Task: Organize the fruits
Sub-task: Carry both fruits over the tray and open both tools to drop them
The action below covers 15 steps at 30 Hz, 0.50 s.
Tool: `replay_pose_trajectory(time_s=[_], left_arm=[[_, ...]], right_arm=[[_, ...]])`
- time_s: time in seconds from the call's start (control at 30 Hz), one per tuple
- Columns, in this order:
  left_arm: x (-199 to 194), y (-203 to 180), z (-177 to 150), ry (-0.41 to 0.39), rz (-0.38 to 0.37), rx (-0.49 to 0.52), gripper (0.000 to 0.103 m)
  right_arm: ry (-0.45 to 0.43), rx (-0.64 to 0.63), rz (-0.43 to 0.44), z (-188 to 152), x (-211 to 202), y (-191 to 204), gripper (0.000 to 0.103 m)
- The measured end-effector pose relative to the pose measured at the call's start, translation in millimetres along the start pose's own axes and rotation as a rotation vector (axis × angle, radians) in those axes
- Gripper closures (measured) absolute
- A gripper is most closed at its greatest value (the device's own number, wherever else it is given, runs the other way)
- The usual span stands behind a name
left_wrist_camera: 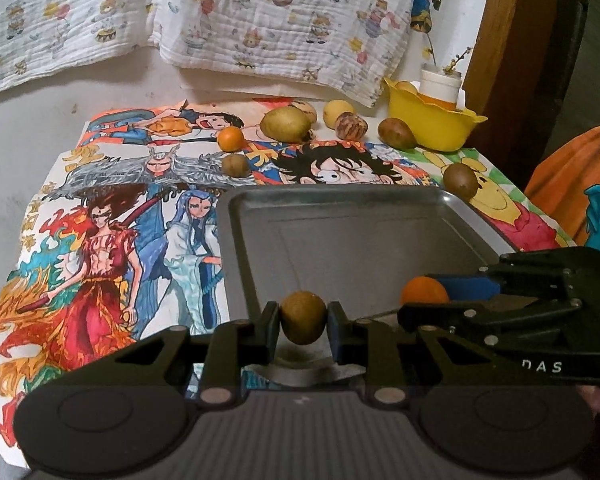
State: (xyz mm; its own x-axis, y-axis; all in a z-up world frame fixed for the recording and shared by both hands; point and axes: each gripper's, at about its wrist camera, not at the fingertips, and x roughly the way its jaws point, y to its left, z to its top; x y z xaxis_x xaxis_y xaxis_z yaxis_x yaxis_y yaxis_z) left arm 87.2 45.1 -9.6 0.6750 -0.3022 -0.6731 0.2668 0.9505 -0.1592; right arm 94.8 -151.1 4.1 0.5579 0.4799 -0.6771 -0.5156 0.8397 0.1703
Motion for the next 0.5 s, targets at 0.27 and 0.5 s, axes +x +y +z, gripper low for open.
replay_pose_trajectory(time_s=[0.27, 0.5], left_arm=[[3.6, -1.1, -4.3, 0.015, 0.02, 0.01, 0.075], [4.8, -0.1, -5.4, 0.019, 0.016, 0.003, 0.075]], right_arm=[[0.024, 0.01, -0.027, -1.5, 5.9, -1.6, 0.068], [0.023, 0.023, -0.026, -3.3, 6.7, -4.2, 0.068]])
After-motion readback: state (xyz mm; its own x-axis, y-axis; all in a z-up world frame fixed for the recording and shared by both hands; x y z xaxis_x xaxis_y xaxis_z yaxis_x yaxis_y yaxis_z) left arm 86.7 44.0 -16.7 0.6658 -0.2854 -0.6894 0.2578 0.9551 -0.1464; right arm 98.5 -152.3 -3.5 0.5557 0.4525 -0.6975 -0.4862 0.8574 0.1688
